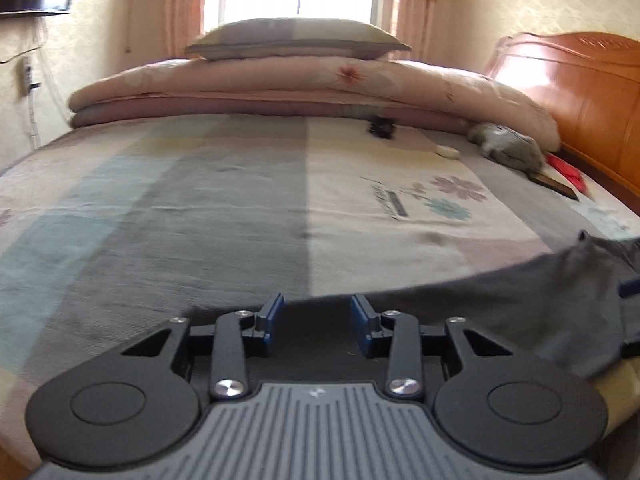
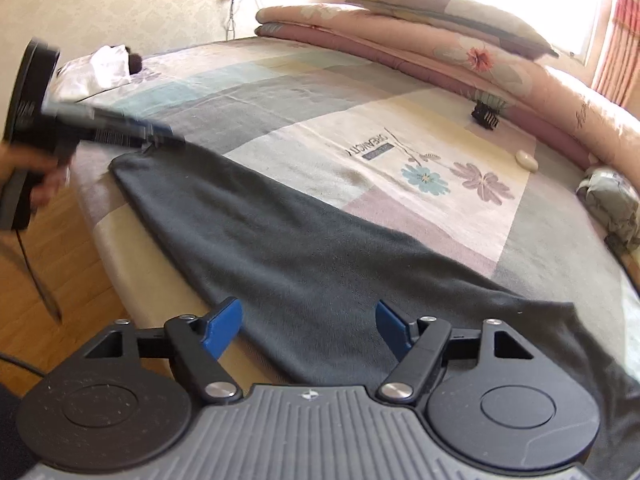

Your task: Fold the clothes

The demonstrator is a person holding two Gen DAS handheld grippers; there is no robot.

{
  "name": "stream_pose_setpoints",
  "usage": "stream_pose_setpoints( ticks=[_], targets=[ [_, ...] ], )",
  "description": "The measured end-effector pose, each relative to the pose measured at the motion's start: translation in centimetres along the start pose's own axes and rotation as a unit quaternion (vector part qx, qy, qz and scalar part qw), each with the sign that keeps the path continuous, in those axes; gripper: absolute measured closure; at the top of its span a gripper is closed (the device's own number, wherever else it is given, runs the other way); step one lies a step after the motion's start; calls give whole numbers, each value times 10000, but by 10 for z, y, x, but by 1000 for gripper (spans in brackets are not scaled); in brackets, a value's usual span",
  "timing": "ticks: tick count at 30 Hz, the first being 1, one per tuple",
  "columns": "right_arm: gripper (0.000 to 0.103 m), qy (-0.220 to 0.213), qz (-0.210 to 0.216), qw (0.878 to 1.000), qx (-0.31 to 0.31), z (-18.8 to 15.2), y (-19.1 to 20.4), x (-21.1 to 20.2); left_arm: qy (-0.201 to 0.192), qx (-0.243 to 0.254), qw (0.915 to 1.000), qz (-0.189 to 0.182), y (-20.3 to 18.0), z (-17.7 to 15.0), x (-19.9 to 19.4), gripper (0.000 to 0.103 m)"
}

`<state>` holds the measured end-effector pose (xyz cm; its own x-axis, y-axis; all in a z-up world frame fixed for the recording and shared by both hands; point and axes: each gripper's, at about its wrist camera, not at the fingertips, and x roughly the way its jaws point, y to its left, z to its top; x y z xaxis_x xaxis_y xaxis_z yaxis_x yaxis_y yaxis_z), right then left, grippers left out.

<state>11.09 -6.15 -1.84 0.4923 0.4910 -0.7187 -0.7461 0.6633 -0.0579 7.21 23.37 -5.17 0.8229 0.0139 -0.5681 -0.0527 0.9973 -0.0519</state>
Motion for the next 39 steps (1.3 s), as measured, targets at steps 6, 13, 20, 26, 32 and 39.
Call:
stream_pose_setpoints(
  ticks=[6,13,20,26,32,39],
  targets=[
    [21,378,-442,9973,452,-18,-20,29,458,279,9971,547,1,-26,15,57],
    [10,373,-343,9946,907,-27,-28,34,464,-321,9960,687,29,-16,-12,60],
    [9,110,-826,9860,1445,-40,-64,-6,192,310,9942,-1017,-65,20,22,58],
    [9,192,-1636,9619,2181,-63,-128,-36,313,804,9640,-2516,-156,24,67,57],
    [8,120,-1578,9606,2285,-62,-138,-32,634,413,9760,-2042,-155,20,108,69],
    [8,-41,-1096,9846,1363,-21,-111,9,756,345,9797,-1826,-130,28,85,60]
  ],
)
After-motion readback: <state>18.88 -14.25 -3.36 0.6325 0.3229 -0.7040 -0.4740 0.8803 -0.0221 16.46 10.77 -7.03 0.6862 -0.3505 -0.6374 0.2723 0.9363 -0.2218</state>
